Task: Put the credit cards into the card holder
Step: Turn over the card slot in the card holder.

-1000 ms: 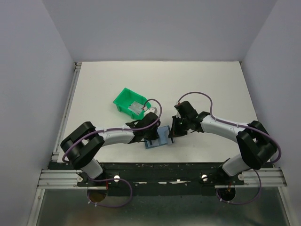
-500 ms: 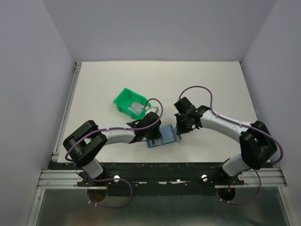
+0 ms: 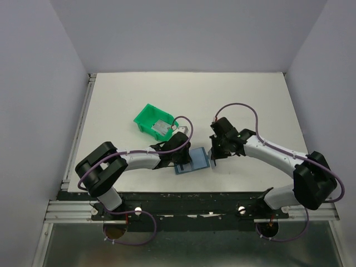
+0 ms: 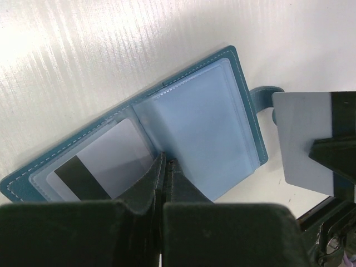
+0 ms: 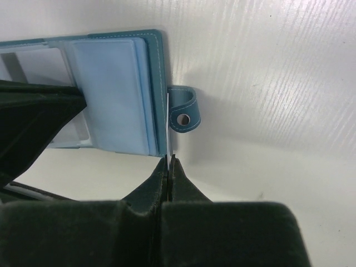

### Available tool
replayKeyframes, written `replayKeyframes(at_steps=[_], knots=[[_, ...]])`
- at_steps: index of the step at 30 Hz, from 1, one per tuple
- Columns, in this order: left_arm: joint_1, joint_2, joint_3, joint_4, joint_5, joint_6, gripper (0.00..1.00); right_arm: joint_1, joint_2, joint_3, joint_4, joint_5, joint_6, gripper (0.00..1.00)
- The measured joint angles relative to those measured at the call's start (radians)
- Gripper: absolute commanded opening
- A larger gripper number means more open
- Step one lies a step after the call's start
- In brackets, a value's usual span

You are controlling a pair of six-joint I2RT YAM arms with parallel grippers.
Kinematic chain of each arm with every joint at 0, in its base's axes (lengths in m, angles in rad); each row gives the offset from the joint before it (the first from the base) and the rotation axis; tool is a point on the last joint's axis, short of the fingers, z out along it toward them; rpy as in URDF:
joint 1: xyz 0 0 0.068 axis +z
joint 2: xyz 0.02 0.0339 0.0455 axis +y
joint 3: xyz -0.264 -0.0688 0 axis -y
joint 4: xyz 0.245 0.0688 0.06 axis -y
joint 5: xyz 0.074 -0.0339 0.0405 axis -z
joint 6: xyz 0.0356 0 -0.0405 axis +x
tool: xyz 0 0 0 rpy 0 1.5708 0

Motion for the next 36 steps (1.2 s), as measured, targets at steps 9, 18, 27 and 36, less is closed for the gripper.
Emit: replayKeyframes(at_steps=[9,18,27,36], knots=[[0.000,0.006,0.001,0.011,0.005,0.000,0.00,0.000,-0.109,-0.041,0.091,-0.071,0.002,0.01],[0.001,0.009,0.003,0.013,0.009,0.000,0.00,0.000,-0.027,-0.042,0.159,-0.185,0.004,0.00],[0.001,0.009,0.003,0.013,0.010,0.000,0.00,0.000,0.015,-0.027,0.116,-0.152,0.000,0.00],[0.001,0.010,0.003,0.014,0.011,0.000,0.00,0.000,0.015,-0.002,0.072,-0.090,-0.009,0.00]])
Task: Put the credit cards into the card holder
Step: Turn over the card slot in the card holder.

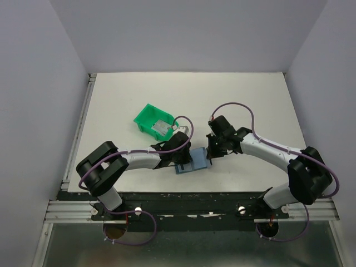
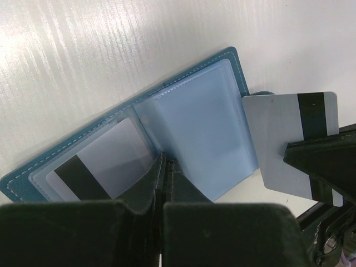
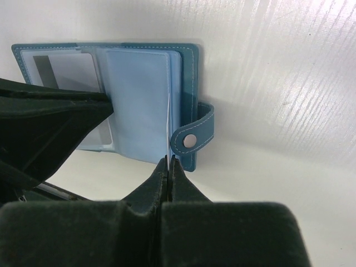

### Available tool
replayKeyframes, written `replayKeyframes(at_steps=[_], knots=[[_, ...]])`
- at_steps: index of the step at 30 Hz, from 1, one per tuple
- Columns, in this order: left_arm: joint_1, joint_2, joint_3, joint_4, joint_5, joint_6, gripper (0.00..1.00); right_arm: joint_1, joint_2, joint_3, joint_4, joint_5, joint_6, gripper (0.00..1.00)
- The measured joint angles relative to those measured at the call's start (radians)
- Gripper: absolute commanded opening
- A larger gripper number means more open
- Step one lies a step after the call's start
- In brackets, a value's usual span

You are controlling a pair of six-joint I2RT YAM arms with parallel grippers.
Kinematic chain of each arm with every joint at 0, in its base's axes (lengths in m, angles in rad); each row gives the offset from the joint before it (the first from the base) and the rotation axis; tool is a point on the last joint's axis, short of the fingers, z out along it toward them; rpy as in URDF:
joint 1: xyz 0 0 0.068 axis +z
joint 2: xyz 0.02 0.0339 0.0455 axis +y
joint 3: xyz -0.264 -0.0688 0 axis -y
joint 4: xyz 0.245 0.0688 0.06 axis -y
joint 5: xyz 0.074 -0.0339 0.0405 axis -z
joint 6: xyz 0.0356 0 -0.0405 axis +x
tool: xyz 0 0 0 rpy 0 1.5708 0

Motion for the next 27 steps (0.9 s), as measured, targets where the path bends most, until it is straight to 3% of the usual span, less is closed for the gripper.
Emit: replayKeyframes(at_steps=[27], knots=[[0.001,0.002,0.002,-0.001,0.002,0.001,0.00,0.000,0.061,0.000,0.040,-0.080,0.002,0.00]])
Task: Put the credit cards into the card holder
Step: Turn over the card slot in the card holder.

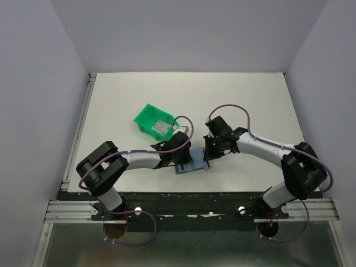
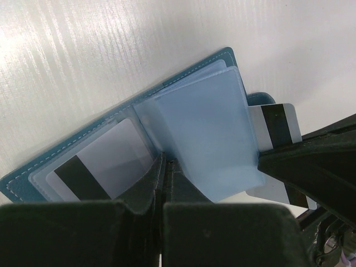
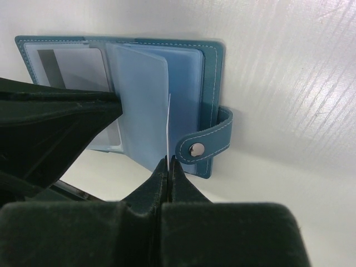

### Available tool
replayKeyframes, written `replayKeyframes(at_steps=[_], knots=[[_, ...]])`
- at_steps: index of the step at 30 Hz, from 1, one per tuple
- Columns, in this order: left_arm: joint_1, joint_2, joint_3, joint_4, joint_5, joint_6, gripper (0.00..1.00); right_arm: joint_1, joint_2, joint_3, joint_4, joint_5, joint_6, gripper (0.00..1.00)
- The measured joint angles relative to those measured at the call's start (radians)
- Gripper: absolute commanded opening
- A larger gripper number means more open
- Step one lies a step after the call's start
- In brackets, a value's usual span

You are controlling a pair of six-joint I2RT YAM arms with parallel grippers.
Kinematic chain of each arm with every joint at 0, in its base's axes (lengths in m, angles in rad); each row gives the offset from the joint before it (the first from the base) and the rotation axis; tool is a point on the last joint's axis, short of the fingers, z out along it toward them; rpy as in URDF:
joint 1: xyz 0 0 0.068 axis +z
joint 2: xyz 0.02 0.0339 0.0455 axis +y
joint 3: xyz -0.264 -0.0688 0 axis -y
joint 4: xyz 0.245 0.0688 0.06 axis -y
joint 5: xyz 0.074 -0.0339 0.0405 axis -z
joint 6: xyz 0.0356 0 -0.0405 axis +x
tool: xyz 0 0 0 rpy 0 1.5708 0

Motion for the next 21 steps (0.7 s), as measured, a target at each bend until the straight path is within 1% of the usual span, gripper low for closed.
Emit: replayKeyframes(at_steps=[21], knots=[[0.000,0.000,0.000,0.000,0.003,0.000,0.00,0.000,-0.046,-0.016,0.010,0.014,0.010,0.00]])
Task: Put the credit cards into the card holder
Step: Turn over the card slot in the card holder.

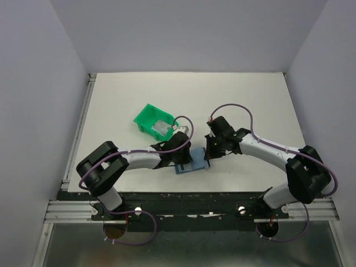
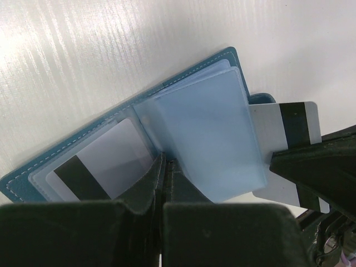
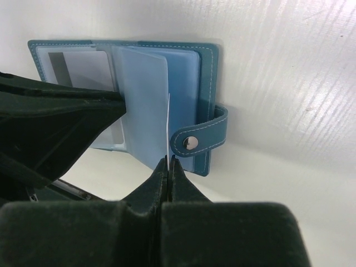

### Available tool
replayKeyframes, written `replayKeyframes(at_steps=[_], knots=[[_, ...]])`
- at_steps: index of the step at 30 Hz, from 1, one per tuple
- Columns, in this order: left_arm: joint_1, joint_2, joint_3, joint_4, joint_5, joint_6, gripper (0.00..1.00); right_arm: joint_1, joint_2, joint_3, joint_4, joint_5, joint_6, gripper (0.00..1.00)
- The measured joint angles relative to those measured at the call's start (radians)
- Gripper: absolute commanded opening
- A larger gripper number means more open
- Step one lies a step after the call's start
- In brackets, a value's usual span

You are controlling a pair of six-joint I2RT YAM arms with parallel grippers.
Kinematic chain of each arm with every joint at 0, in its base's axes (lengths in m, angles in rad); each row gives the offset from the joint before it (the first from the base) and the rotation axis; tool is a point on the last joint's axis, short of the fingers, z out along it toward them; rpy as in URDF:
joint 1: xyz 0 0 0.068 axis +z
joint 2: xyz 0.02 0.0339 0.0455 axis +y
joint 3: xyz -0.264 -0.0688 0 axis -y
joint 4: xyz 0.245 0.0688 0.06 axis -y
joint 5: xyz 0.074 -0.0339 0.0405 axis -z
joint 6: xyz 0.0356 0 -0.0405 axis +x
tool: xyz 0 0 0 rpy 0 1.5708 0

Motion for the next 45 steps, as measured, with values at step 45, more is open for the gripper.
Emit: replayKeyframes(at_steps=[45], knots=[[0.000,0.003,0.000,0.005,0.003,0.000,0.00,0.000,0.067,-0.008,0.076,-0.039,0.017,0.01]])
